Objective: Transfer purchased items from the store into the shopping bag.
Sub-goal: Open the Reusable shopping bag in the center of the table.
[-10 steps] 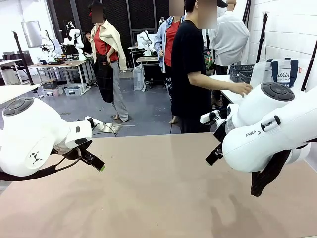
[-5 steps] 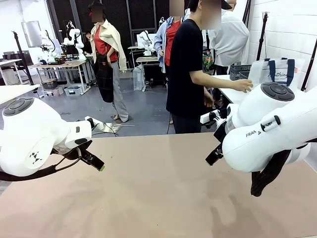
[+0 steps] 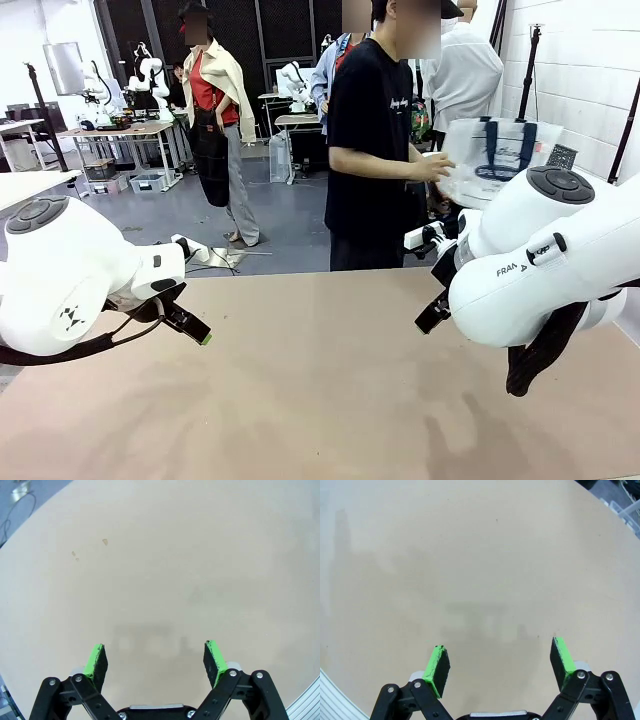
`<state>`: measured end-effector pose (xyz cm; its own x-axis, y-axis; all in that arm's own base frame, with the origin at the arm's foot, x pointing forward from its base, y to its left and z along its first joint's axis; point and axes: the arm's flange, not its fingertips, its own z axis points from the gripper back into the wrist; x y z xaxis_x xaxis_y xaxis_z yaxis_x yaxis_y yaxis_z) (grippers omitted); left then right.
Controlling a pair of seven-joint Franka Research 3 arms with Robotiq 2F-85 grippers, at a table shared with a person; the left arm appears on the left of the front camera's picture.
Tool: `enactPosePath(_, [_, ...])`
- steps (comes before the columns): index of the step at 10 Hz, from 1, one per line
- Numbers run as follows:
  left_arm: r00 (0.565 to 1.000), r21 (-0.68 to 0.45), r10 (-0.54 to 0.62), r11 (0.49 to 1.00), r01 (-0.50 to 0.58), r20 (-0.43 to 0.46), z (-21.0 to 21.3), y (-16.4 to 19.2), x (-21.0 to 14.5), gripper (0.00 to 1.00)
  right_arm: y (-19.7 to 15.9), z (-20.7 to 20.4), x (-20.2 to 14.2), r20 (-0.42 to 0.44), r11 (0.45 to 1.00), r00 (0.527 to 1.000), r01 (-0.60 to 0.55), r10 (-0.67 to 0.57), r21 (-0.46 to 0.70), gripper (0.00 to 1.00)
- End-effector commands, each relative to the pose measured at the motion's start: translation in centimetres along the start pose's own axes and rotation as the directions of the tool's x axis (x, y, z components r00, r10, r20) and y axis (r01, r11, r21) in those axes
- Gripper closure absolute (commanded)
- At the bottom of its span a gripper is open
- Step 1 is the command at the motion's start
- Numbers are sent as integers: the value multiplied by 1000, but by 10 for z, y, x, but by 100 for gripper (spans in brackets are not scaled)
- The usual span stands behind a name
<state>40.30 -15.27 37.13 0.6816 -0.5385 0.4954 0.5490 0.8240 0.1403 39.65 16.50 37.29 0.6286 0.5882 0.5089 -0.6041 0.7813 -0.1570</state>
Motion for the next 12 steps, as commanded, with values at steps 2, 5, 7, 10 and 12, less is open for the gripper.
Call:
enactPosePath(2, [1000, 0, 3, 1000, -3, 0, 0, 1, 0, 0, 1, 0, 0, 0, 1000, 1000, -2, 2, 0, 0])
enactPosePath(5, [1000, 0, 3, 1000, -3, 0, 0, 1, 0, 0, 1, 0, 0, 0, 1000, 1000, -2, 2, 0, 0])
enactPosePath(7, [1000, 0, 3, 1000, -3, 0, 0, 1, 0, 0, 1, 0, 0, 0, 1000, 1000, -2, 2, 0, 0])
enactPosePath(10, [1000, 0, 3, 1000, -3, 0, 0, 1, 0, 0, 1, 0, 0, 0, 1000, 1000, -2, 2, 0, 0])
enactPosePath(12, [1000, 0, 3, 1000, -3, 0, 0, 1, 0, 0, 1, 0, 0, 0, 1000, 1000, -2, 2, 0, 0])
